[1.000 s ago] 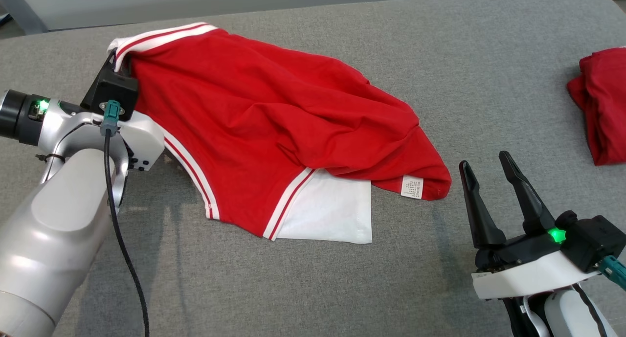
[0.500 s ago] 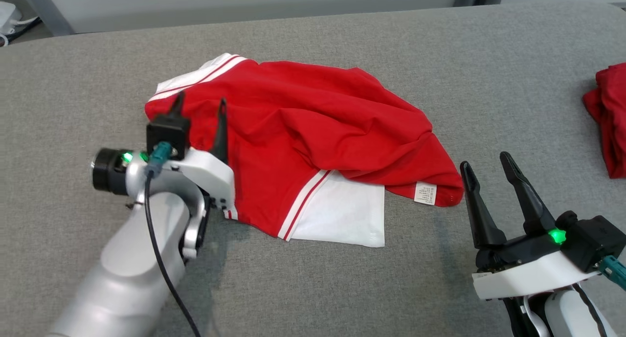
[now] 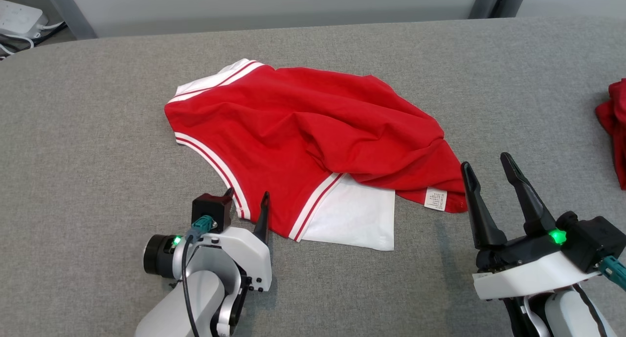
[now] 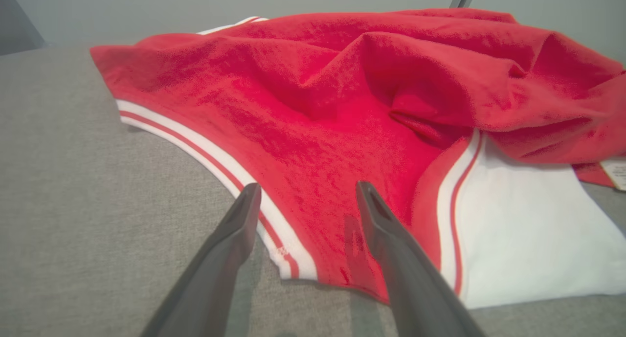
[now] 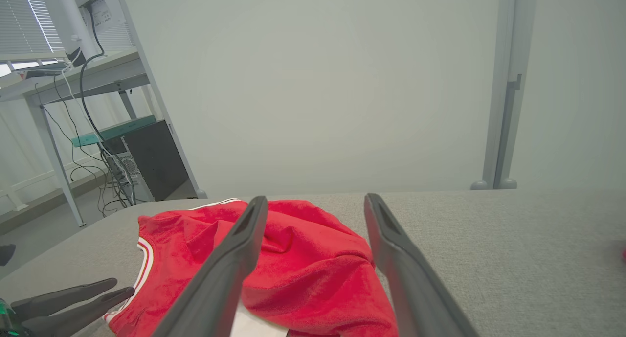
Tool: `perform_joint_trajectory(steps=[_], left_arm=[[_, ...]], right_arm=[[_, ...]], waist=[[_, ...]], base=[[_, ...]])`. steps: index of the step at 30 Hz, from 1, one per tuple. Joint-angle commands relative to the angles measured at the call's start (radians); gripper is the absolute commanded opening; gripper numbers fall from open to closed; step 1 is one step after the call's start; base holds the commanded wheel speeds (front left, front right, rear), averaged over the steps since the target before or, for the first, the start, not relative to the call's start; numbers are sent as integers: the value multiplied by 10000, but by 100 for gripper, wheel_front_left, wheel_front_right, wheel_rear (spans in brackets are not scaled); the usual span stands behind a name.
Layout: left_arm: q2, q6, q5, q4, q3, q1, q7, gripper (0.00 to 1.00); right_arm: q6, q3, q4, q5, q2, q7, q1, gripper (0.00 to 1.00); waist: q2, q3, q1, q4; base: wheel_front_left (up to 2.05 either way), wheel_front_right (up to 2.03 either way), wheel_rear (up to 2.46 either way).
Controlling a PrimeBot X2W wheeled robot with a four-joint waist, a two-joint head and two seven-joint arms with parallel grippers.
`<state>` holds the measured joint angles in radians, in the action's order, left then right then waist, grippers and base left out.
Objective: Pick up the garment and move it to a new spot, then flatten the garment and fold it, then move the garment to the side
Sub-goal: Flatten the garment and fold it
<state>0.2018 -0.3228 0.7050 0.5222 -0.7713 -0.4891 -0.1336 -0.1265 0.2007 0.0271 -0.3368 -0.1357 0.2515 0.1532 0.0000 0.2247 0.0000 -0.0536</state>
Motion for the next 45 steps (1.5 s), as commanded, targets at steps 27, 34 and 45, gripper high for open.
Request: perform_joint_trajectory(steps=[27, 34, 45], left_arm=[[721, -832, -562, 766, -81, -195, -398, 0], [2390, -1912, -850, -230, 365, 186, -192, 0], [4120, -3106, -1249, -1847, 522, 733, 745, 0]], right_arm=[[-42, 221, -145, -222, -340, 103, -132, 100], [-42, 247, 403, -324, -489, 103, -464, 100], [-42, 1023, 1523, -932, -874, 103, -440, 100]], waist=[[0, 60, 0, 28], [0, -132, 0, 395], [0, -252, 0, 591]], base=[[0, 0, 0], [0, 0, 0], [0, 0, 0]])
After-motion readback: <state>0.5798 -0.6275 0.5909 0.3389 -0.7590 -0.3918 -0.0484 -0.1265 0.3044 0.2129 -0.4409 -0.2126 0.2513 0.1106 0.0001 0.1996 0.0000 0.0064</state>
